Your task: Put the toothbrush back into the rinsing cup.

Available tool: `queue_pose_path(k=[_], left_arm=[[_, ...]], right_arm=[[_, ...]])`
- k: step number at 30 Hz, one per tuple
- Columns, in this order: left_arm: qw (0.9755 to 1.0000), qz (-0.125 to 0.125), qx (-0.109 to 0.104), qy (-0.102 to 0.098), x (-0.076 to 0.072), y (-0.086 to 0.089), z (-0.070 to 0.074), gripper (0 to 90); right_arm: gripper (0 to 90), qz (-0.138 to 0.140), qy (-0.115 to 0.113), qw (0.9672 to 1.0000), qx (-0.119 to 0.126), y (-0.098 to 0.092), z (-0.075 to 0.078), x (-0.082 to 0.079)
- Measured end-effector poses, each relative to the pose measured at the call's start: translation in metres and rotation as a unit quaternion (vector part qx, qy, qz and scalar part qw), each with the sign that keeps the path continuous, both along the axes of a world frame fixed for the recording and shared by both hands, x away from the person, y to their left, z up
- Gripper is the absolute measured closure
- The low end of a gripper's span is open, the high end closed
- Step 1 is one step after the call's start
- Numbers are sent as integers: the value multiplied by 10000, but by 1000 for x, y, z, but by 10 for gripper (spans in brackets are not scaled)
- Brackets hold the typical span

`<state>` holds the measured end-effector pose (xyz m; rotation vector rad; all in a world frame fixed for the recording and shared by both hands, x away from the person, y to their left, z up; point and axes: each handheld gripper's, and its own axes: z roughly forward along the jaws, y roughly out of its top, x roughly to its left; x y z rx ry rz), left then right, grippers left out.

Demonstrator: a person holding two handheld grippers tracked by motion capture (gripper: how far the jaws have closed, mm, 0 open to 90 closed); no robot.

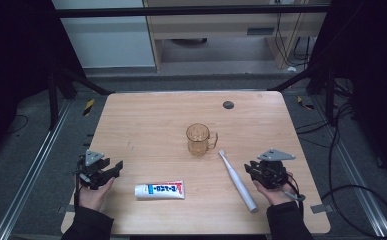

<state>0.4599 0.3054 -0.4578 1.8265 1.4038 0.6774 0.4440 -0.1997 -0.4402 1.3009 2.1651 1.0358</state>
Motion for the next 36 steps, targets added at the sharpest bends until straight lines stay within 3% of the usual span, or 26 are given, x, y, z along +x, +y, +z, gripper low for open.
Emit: queue_pose_path(k=[5,10,15,17,27,36], left_arm=[[10000,5,11,12,0,0,0,454],[10000,-1,21,18,1,0,0,454],[10000,-1,27,19,0,1,0,454],[10000,-13,45,44,1,0,-1,454],[9999,-38,94,94,2,1,-1,454],[9996,-115,184,179,3,-1,-3,449]], right_arm=[[825,-42,250,9995,-168,10,-26,15],[847,-71,386,9991,-173,11,-35,22],[806,-88,275,9995,-148,10,-28,23],[764,-89,159,9997,-135,8,-19,23],[621,134,402,9989,-220,19,6,32],[594,257,545,9978,-273,28,11,34]])
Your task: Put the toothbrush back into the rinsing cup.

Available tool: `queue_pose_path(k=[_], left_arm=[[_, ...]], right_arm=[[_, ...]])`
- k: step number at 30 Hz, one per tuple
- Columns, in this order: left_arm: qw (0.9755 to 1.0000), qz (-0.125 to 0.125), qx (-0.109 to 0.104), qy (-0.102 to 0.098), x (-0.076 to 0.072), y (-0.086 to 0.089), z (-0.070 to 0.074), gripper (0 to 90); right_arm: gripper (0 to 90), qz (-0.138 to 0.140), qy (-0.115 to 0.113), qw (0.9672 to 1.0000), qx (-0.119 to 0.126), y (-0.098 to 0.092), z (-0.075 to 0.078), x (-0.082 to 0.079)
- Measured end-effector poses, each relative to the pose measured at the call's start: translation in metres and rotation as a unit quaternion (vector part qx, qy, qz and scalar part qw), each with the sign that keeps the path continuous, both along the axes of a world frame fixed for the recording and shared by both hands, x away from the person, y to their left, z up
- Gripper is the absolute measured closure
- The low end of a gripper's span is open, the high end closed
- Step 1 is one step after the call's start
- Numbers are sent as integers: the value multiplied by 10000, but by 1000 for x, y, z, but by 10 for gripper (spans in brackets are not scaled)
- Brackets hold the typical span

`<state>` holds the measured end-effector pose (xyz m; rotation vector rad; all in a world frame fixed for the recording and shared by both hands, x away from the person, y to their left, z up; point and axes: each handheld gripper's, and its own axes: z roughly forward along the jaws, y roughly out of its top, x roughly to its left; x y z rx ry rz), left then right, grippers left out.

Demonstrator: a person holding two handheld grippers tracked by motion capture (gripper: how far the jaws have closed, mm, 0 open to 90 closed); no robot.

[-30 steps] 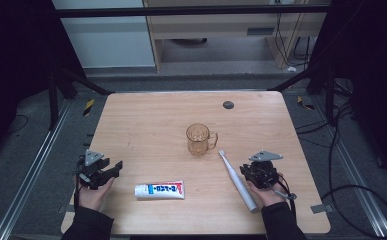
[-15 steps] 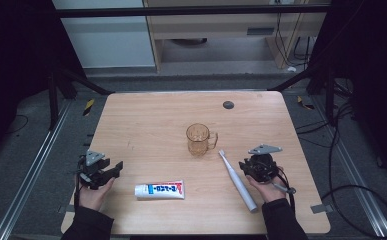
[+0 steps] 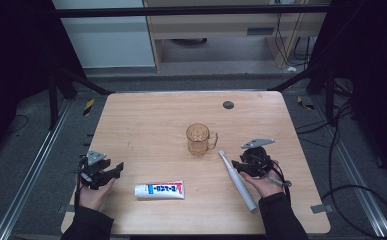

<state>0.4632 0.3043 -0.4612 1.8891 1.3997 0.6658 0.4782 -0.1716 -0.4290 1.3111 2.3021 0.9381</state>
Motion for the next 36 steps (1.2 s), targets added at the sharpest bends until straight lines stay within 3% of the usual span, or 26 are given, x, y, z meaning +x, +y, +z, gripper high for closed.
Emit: queue_pose_path(k=[21,36], left_arm=[[9999,-66,63,51,0,-2,-1,439],[9999,-78,63,88,1,-2,-2,437]], right_arm=[[554,42,722,9966,-382,18,-18,13],[551,43,977,9934,-606,23,-31,17]])
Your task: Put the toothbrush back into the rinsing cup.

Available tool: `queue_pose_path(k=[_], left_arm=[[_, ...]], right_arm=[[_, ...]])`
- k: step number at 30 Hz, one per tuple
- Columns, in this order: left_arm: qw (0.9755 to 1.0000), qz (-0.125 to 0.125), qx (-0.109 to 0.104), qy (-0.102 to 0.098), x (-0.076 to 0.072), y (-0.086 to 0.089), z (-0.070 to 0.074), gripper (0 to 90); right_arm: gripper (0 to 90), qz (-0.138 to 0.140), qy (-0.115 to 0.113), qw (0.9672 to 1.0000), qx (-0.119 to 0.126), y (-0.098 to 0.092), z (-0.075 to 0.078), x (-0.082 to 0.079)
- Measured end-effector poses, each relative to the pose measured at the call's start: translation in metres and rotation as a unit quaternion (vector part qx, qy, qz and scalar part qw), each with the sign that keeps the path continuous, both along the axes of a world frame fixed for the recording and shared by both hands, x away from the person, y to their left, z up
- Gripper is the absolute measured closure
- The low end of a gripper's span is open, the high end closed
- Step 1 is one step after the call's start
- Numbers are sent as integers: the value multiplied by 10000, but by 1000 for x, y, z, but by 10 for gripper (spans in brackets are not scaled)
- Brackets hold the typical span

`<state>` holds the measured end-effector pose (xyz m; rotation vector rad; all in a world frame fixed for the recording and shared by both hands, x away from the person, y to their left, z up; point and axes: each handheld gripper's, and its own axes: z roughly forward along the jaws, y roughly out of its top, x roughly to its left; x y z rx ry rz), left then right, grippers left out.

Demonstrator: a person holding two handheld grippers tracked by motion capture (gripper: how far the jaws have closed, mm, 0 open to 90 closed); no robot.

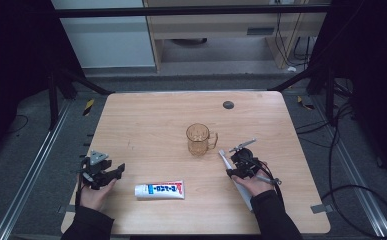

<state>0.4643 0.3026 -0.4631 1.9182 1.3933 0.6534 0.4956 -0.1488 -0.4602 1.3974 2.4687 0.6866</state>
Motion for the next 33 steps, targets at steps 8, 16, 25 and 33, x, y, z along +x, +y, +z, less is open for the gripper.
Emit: queue_pose_path(k=[8,16,25,33], left_arm=[[10000,-12,1,-4,0,-1,0,437],[10000,-8,4,-2,0,0,0,438],[10000,-4,6,-2,0,0,0,438],[10000,-4,6,4,0,0,0,438]], right_arm=[[552,8,75,10000,-31,2,-3,0],[547,-22,225,9997,-32,-2,-6,-1],[558,-42,375,9993,-80,-1,-11,1],[617,-74,457,9989,-109,-1,-13,1]])
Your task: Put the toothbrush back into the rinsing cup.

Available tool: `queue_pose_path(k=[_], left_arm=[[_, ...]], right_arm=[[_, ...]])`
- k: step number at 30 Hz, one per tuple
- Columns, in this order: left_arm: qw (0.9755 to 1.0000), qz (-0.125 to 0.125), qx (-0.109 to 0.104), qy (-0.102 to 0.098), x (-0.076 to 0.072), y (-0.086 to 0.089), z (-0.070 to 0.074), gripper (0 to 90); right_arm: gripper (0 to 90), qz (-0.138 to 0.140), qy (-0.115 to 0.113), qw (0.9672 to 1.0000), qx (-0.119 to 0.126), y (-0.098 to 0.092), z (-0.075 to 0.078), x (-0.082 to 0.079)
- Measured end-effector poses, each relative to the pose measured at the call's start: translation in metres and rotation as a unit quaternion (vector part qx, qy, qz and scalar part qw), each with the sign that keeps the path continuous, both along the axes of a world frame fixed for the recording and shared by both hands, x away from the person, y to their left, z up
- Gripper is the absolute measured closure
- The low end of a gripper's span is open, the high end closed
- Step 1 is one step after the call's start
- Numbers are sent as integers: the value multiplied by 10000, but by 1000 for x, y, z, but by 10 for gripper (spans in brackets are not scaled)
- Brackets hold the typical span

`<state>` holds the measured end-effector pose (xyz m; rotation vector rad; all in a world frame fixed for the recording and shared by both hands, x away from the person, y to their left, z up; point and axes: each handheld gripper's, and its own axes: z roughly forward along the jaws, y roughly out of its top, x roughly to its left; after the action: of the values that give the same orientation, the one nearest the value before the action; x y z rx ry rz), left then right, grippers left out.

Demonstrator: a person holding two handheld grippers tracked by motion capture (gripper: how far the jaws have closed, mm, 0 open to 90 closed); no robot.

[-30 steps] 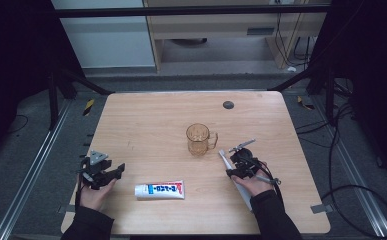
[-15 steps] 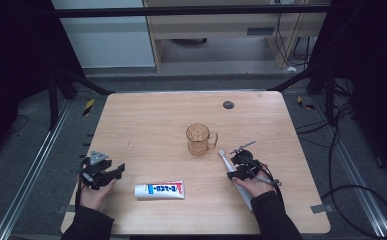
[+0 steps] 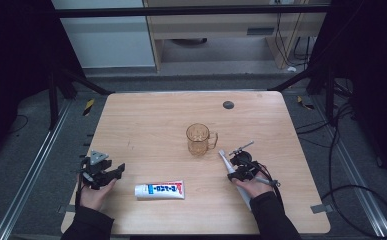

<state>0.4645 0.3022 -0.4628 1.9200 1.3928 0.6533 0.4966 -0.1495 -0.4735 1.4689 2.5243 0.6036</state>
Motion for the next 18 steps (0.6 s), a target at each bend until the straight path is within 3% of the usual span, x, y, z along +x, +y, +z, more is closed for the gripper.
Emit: queue_pose_path(k=[18], left_arm=[[10000,-2,0,4,0,0,0,439]], right_arm=[[675,-79,136,9999,-55,4,4,0]])
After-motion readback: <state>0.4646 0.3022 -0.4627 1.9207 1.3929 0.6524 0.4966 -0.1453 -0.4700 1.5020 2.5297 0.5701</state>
